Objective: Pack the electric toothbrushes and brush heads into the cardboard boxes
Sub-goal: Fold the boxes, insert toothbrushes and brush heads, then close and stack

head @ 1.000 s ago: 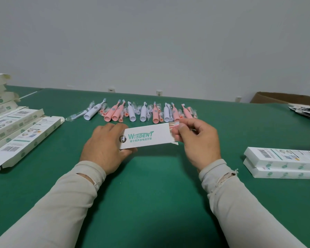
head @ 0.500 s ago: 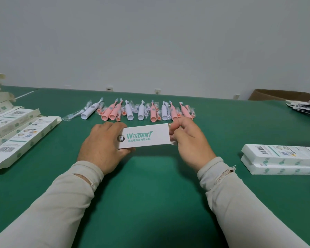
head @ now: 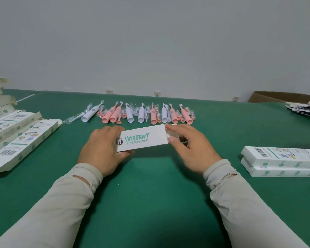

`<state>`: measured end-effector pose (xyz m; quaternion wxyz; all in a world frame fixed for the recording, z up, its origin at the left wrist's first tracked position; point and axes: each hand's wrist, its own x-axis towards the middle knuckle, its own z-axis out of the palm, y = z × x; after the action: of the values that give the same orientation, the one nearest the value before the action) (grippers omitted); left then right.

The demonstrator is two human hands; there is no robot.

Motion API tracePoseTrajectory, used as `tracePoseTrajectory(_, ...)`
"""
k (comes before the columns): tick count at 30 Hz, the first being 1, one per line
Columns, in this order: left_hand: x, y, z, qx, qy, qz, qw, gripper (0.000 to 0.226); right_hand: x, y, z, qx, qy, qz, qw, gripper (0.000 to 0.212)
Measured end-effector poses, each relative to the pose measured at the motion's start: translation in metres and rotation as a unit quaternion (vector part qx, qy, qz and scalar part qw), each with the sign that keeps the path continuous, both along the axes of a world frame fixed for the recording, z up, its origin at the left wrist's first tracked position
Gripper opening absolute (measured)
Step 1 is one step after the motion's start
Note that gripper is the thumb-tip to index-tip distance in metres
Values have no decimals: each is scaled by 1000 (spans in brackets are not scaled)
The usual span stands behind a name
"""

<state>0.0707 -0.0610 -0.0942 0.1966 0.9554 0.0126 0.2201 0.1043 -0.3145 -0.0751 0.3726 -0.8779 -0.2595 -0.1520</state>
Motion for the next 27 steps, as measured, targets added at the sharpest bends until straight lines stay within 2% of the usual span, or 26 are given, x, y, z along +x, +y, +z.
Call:
tracePoseTrajectory(5,0,-1,-1,-13,-3,-10,1000,54,-1,15,-6,113,-8,-24,993,30)
tracePoseTrajectory(10,1,-2,-1,-25,2,-6,1000,52,-9,21,-5,45,-43,-27,998,35)
tracePoseTrajectory(14,1,-2,0,-27,3,-1,1000,52,-14,29,-3,142,4,-35,989,24)
tracePoseTrajectory(18,-1,-4,1,-21,-8,-1,1000,52,-12,31,-2,270,76,-47,959,24)
tracePoseTrajectory(24,-5,-7,5,-5,-1,15,1000,50,-9,31,-2,320,111,-55,939,13)
tracePoseTrajectory(27,-6,-10,7,30,-20,48,998,51,-12,37,-7,324,122,-33,938,18)
